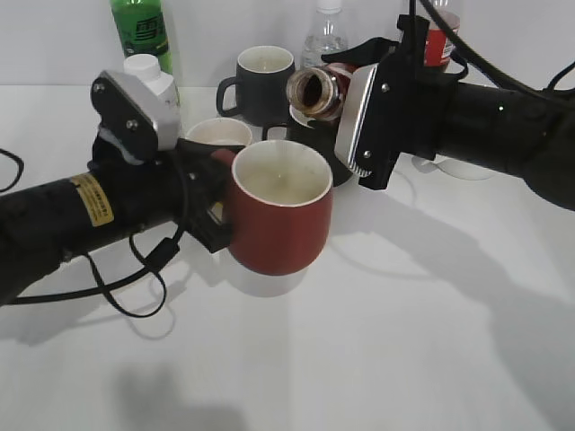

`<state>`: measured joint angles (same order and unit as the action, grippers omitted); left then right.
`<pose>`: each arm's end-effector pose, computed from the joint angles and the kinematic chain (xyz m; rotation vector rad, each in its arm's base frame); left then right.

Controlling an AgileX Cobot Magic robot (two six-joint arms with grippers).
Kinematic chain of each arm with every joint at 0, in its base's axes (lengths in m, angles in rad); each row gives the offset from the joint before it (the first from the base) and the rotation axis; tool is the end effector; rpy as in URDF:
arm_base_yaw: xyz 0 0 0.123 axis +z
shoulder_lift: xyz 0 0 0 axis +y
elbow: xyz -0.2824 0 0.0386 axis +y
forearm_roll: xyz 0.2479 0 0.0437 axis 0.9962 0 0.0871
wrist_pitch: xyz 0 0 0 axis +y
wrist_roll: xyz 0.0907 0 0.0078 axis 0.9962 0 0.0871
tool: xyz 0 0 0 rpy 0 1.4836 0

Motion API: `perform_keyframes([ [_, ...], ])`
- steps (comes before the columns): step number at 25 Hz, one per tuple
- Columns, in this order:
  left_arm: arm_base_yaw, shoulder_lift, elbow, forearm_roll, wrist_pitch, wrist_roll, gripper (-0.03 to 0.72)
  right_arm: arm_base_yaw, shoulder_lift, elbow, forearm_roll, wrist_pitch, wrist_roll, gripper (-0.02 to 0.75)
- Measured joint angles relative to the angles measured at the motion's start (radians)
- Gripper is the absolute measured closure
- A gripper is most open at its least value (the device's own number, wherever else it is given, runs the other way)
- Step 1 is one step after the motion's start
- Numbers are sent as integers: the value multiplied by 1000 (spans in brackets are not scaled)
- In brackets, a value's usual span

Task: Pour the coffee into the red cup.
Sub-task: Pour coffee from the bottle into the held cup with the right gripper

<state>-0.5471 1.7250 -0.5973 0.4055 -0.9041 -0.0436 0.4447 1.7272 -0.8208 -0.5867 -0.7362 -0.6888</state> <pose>0.2522 -0.1866 0.1755 0.8687 1.5400 -0.5163 0.3038 0.1822 0.2131 -1.4172 1.0001 -0.1848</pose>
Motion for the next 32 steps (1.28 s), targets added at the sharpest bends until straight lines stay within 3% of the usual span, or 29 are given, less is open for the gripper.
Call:
perform_keyframes([
  [11,-2,0,-23,72,43,0,615,0,0,0,-2,0,-175,234],
  [32,-3,0,-25,107,46,0,615,0,0,0,1,-17,-435,234],
])
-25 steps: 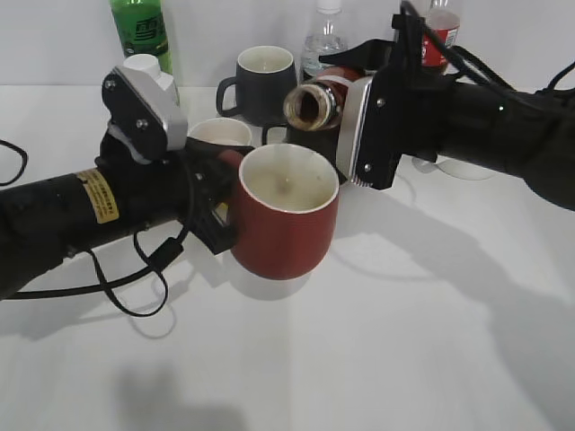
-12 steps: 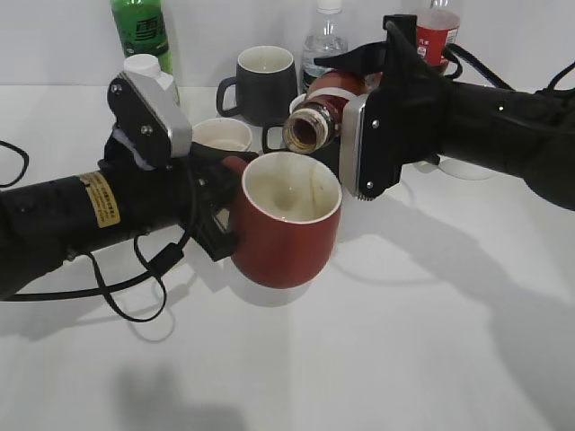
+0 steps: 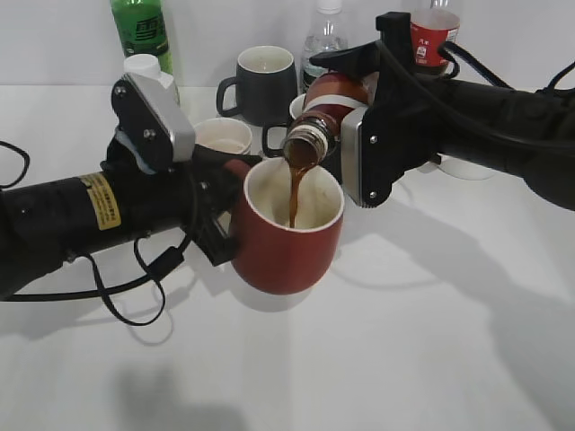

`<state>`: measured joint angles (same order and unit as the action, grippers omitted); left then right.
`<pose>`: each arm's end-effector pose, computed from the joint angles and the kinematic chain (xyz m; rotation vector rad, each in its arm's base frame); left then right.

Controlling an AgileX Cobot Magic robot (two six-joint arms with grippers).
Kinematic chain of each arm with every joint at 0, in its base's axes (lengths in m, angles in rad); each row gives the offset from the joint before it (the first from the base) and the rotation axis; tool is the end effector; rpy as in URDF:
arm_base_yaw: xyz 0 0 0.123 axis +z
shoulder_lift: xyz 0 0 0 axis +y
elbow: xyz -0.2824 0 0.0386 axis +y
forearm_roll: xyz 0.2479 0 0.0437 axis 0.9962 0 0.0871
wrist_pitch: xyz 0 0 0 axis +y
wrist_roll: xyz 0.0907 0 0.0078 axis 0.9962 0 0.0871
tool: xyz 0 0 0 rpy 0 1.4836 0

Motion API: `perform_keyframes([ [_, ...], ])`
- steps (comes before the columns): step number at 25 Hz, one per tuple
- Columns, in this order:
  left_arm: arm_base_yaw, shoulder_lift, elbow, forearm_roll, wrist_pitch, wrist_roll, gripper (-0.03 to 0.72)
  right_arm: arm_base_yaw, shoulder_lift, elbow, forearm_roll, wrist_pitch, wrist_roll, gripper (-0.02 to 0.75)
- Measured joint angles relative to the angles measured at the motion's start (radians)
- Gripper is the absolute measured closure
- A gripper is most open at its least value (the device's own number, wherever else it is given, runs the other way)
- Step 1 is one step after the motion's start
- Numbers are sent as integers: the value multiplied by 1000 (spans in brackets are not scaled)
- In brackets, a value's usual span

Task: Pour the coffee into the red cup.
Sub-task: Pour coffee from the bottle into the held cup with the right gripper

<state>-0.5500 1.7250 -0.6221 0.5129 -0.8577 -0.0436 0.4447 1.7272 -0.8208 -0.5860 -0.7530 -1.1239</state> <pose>0.2506 -0.1933 0.1755 0.9945 1.5125 -0.5127 0.3035 0.1827 0.2145 -1.6074 0.6695 -0.5013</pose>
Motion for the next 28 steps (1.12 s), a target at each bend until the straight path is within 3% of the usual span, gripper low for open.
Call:
perform_keyframes([
  [28,0,0,0,61,0,-4,615,0,0,-1,60,-49,-139,234],
])
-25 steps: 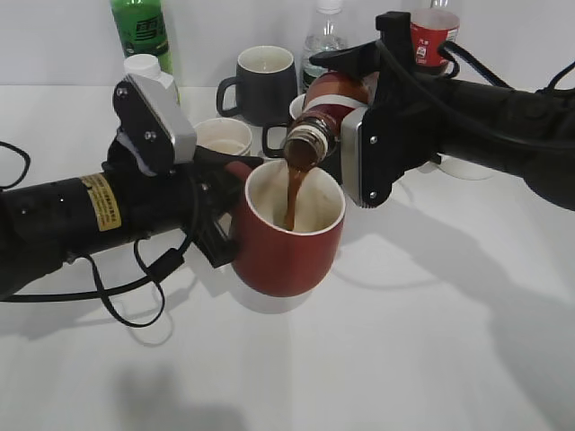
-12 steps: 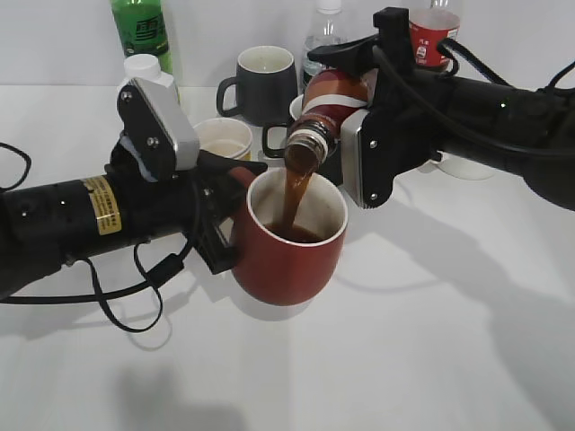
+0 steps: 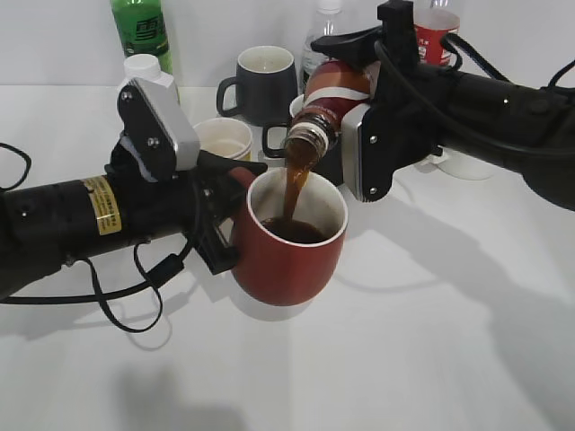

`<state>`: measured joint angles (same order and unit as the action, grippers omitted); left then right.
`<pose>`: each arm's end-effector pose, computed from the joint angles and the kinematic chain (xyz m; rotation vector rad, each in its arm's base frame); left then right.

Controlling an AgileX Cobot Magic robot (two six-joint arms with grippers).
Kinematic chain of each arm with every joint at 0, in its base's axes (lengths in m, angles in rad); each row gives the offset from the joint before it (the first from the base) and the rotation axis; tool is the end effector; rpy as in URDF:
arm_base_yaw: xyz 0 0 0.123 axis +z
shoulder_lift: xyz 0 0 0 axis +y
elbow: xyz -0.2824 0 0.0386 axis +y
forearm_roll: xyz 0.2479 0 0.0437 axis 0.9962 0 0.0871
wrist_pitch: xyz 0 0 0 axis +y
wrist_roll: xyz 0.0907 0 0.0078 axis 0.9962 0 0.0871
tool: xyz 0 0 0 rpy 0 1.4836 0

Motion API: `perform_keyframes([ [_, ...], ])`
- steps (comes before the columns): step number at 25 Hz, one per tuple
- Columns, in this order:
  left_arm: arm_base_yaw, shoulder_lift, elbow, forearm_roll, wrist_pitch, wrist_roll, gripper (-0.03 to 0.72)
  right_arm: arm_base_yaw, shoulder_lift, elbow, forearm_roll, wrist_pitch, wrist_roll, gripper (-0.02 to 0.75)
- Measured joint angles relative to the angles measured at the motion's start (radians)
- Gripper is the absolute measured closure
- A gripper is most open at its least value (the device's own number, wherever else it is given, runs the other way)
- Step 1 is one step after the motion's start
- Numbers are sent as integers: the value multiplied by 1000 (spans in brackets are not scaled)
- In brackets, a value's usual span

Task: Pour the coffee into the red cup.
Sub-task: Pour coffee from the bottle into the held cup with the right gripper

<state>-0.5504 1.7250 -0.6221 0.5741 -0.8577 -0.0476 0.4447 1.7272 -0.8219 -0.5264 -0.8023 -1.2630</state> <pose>0.2471 -0.1955 0.1743 1.0569 1.4876 -0.5234 0.3056 0.1820 0.2203 -1.5831 0.5879 -0.6050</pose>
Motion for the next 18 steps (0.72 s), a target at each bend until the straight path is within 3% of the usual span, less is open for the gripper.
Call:
perform_keyframes([
  [18,0,0,0,-1,4,0,615,0,0,-1,12,-41,-35,234],
])
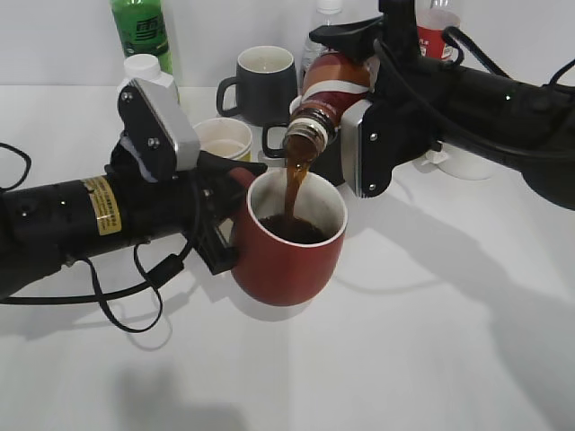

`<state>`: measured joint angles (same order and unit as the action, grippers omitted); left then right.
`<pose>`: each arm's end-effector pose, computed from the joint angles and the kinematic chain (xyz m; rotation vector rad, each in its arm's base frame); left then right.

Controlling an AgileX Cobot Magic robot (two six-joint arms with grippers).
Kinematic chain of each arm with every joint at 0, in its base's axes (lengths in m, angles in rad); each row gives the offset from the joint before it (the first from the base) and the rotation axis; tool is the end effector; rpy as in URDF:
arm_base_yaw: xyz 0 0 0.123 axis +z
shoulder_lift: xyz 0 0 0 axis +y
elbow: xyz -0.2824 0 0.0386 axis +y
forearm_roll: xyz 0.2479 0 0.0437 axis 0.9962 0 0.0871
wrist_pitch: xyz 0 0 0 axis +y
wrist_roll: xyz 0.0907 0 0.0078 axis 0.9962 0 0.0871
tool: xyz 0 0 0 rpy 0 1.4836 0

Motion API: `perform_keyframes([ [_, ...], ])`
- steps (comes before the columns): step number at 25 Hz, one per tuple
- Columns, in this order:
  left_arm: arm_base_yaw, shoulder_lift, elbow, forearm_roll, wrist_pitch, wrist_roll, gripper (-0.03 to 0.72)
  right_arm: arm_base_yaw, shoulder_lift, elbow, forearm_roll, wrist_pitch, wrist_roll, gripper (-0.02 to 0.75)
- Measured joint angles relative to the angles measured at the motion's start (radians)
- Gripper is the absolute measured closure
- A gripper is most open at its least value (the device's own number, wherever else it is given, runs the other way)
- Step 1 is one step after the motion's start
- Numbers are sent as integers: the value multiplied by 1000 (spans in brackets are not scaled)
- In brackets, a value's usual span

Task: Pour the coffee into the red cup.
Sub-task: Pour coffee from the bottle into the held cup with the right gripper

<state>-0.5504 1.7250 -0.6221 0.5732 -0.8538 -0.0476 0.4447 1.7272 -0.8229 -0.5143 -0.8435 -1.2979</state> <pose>0.2472 -0.1953 0.1740 1.0573 1.4914 -0.5214 0.3055 0.1826 0.2244 -1.5536 0.5485 -0.6313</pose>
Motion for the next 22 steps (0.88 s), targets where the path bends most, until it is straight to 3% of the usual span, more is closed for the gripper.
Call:
perform_keyframes([
  [15,0,0,0,-39,-4,0,615,0,0,0,10,-2,-15,234],
  [22,0,0,0,-54,-47,0,615,0,0,0,15,25,112,234],
])
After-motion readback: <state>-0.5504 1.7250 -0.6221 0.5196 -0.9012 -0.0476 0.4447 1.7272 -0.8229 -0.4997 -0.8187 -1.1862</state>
